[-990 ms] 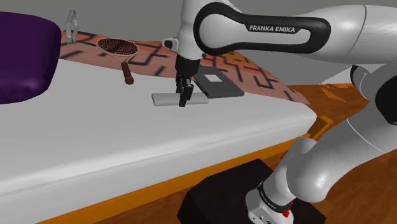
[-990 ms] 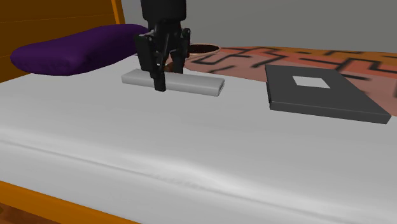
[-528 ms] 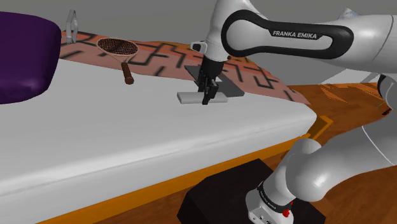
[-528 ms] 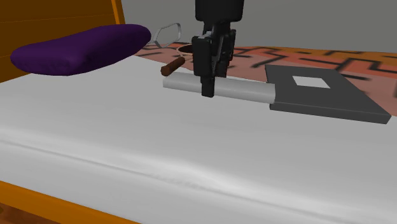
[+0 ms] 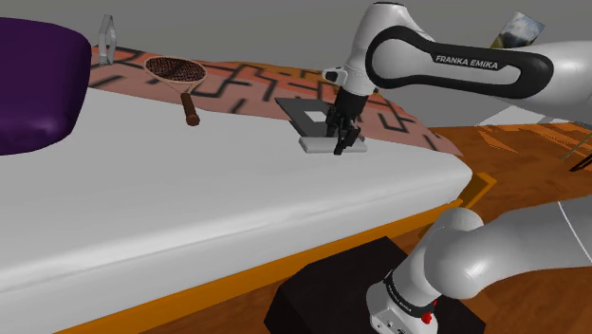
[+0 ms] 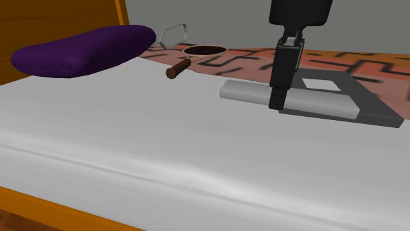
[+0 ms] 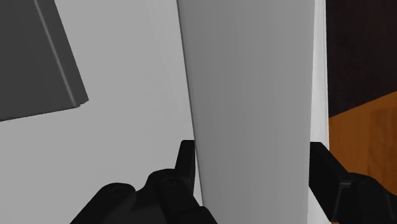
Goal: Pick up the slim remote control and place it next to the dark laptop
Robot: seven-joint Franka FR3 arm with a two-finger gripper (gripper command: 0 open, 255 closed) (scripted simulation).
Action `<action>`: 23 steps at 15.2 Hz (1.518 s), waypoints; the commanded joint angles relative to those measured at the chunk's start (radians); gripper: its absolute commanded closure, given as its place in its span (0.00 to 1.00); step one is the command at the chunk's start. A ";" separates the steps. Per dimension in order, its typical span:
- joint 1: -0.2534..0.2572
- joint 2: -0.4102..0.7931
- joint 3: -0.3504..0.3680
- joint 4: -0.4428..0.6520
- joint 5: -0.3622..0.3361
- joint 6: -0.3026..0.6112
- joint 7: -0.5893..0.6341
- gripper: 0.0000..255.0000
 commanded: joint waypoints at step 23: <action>-0.183 -0.143 -0.356 -0.141 -0.242 0.029 -0.405 1.00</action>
